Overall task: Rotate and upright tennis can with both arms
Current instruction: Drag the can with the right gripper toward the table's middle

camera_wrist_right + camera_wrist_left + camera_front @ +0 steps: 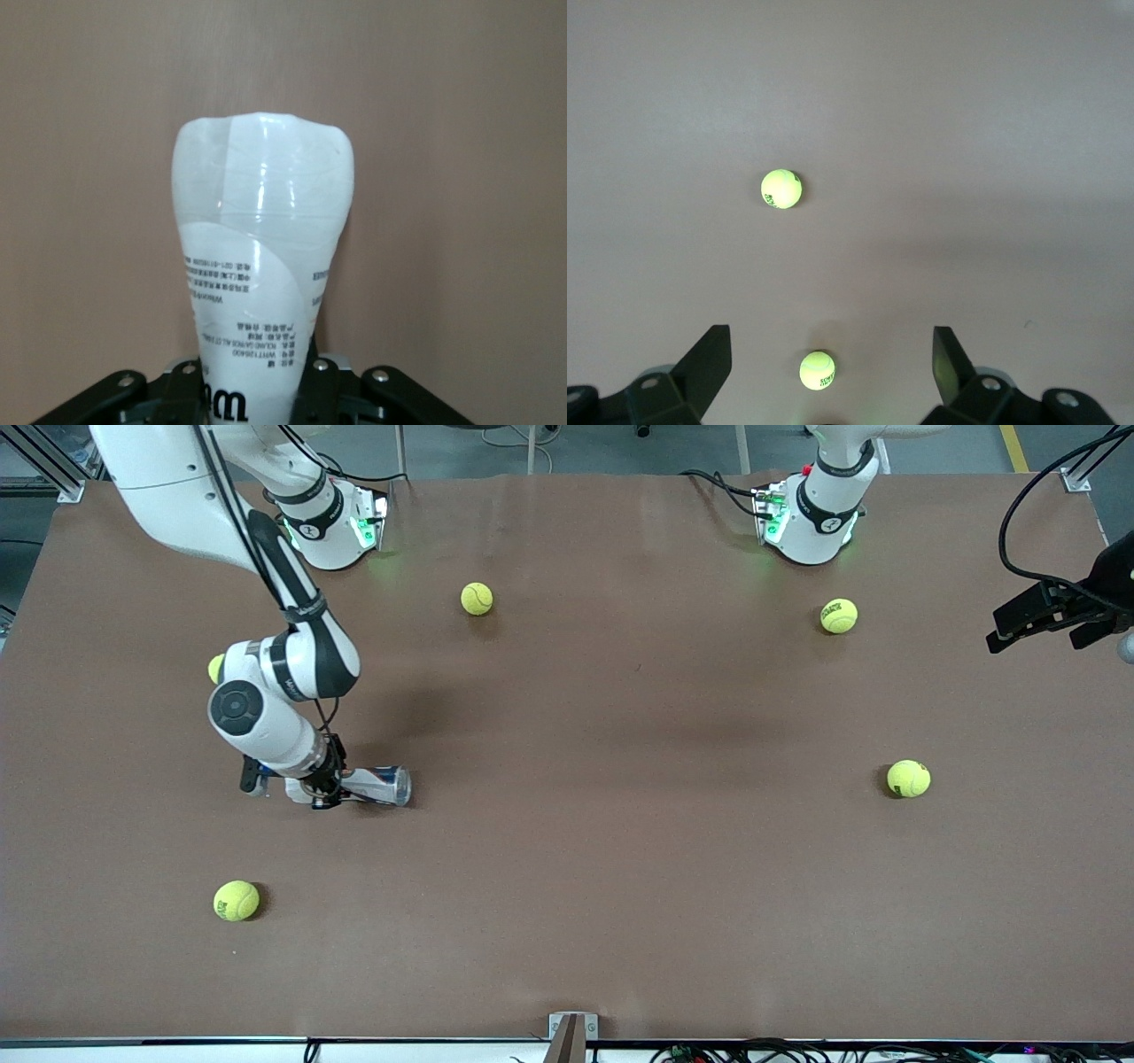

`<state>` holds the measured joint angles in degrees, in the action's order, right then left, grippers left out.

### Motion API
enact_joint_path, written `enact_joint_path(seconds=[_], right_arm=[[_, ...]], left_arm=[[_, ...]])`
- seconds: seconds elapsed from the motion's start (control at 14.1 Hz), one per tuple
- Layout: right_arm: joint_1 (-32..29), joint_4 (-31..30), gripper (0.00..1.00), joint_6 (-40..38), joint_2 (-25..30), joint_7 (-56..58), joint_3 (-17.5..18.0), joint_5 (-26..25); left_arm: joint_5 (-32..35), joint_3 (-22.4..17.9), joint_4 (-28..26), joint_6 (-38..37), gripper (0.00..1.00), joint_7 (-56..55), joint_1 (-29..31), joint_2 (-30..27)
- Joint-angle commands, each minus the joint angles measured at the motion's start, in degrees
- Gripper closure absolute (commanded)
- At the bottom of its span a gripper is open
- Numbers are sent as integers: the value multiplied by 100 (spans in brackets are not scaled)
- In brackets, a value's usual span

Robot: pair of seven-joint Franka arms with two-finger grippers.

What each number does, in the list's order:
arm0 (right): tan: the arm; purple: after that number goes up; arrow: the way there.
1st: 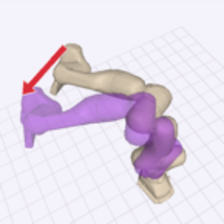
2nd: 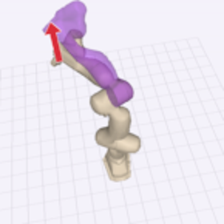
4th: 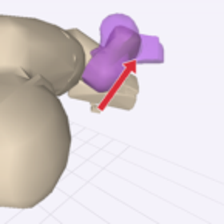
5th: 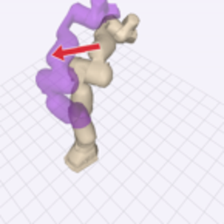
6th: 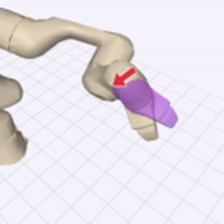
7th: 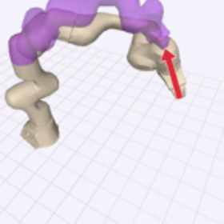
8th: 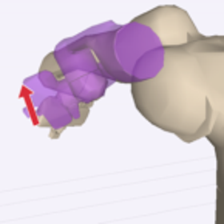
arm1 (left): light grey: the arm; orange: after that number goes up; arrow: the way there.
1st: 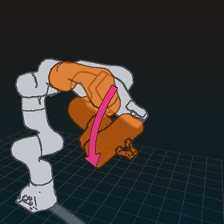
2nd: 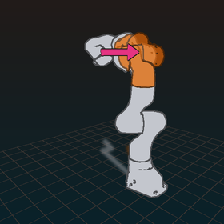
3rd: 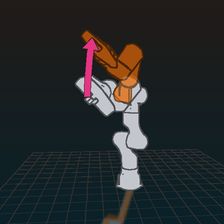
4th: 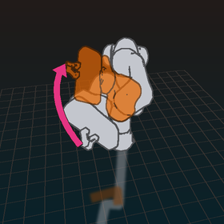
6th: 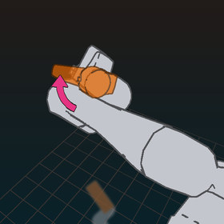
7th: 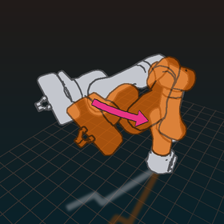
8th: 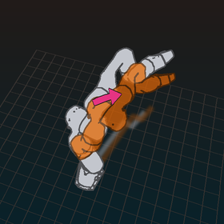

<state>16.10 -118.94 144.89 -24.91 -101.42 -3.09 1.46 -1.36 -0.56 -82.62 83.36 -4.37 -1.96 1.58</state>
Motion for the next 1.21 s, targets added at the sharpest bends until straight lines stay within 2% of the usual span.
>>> enact_joint_path(seconds=[0.0, 0.5, 0.71, 0.85, 1.14], right_arm=[[331, 283, 86, -154, -93, -351, -34, 39], [1360, 1179, 81, -189, -804, -1599, -34, 39], [1720, 1715, 81, -504, -1086, -1881, -34, 48], [1984, 2066, 77, -750, -1209, -1917, -34, 48], [2423, 2296, 73, -760, -1236, -1917, -25, 57]], left_arm=[[-92, -6, -26, 22, 0, 41, 20, -43], [-92, -6, -26, 22, 0, 41, 20, -43], [-92, -6, -26, 22, 0, 50, 20, -43], [-92, -6, -26, 22, 0, 41, 20, -43], [-92, -6, -26, 22, 0, 50, 29, -44]])
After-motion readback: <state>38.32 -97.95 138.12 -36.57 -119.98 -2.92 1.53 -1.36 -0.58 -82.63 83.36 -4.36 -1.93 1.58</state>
